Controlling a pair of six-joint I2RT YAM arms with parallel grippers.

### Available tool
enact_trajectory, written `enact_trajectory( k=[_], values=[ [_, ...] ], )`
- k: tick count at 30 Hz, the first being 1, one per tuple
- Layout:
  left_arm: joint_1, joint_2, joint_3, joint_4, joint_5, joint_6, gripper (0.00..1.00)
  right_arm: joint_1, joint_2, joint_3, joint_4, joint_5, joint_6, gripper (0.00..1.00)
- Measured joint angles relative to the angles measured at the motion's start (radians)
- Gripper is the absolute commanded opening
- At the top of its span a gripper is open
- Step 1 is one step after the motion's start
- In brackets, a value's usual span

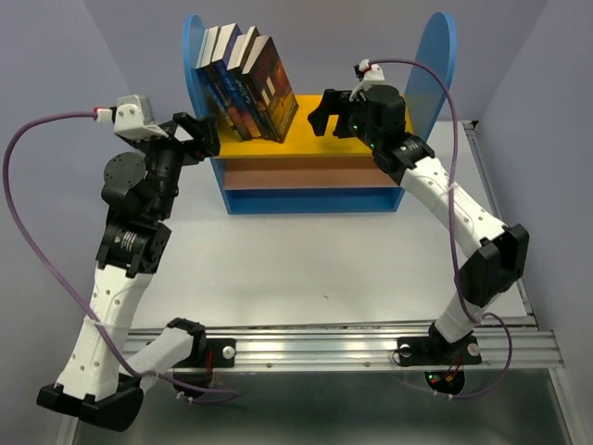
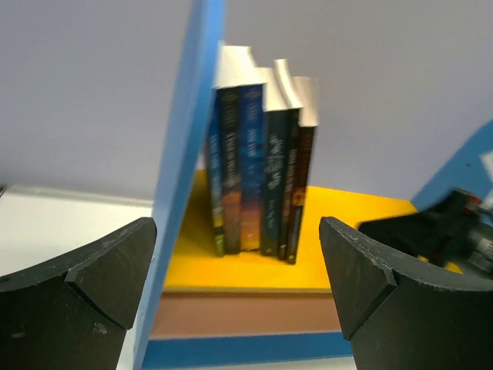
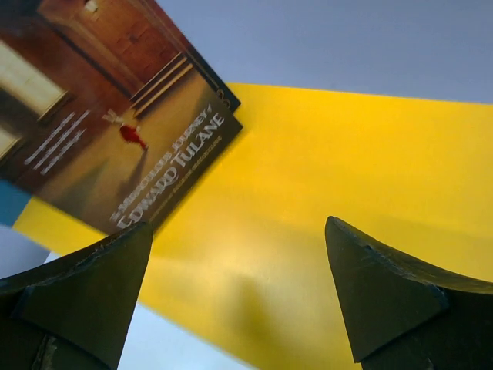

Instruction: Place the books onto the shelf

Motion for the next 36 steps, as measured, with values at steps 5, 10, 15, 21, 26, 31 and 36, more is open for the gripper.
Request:
enact_trajectory(
  k=[5,10,15,21,26,31,36],
  values=[
    [0.0,-0.119,-0.094,-0.14,-0.226,-0.098,0.99,0.0,-0.261,-0.235,0.002,0.013,0.005,1.0],
    [0.0,-0.183,-0.211,-0.227,-0.336,-0.207,0.99,0.0,-0.514,-0.482,-0.024,0.092,0.053,1.0],
    [0.0,-0.212,-0.328,-0.31,-0.351,-0.279,0.99,0.0,-0.688,-0.661,-0.143,0.234,0.109,1.0],
    [0.0,-0.212,-0.351,-0.349,-0.355,-0.32,0.99,0.0,-0.756,-0.731,-0.321,0.383,0.166,1.0],
    [0.0,-0.21,-0.351,-0.354,-0.353,-0.328,0.99,0.0,-0.76,-0.761,-0.368,0.44,0.188,1.0],
    [0.0,-0.221,-0.353,-0.355,-0.354,-0.34,0.99,0.0,-0.76,-0.77,-0.377,0.471,0.194,1.0],
    [0.0,-0.246,-0.364,-0.357,-0.355,-0.349,0.99,0.0,-0.761,-0.772,-0.377,0.484,0.196,1.0]
  ],
)
